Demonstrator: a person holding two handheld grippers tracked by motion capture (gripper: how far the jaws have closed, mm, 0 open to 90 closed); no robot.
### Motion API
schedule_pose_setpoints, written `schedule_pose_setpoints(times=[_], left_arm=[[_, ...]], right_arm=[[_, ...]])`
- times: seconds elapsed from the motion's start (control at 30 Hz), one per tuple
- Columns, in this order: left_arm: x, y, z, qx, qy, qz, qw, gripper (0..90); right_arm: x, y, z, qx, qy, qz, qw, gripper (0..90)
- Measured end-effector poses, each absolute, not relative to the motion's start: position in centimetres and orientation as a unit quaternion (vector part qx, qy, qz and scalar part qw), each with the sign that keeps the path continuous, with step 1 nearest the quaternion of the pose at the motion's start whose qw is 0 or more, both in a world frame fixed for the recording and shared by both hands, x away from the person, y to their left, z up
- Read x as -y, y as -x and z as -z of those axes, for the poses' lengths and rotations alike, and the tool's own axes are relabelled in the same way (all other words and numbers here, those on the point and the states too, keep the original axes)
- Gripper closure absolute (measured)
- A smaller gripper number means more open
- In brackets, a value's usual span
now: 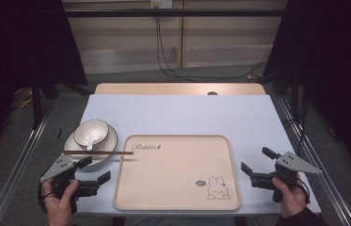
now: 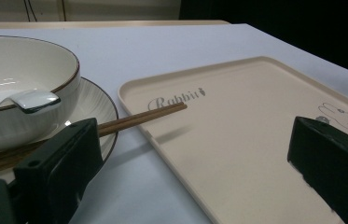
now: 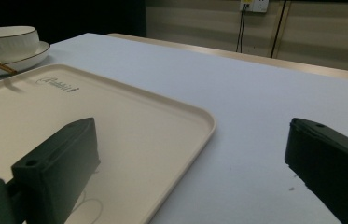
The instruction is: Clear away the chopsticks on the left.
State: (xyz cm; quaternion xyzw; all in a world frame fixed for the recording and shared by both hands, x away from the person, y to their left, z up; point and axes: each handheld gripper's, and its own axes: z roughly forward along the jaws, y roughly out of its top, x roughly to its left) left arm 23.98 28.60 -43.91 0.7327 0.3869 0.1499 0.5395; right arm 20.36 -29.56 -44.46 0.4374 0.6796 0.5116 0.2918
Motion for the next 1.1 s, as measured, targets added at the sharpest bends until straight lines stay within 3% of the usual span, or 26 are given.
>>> schedule_pose_setpoints(times=[0.83, 1.1], left_arm=[[-31.8, -22.7, 43.2, -0.347, -0.757, -0.134, 0.538, 4.7], [-33.6, -24.5, 42.6, -0.334, -0.768, -0.136, 0.529, 3.6]], right_arm=[[29.1, -20.4, 44.6, -0.685, -0.433, -0.508, 0.292, 1.4], [29.1, -20.4, 44.6, -0.686, -0.431, -0.509, 0.289, 1.5]])
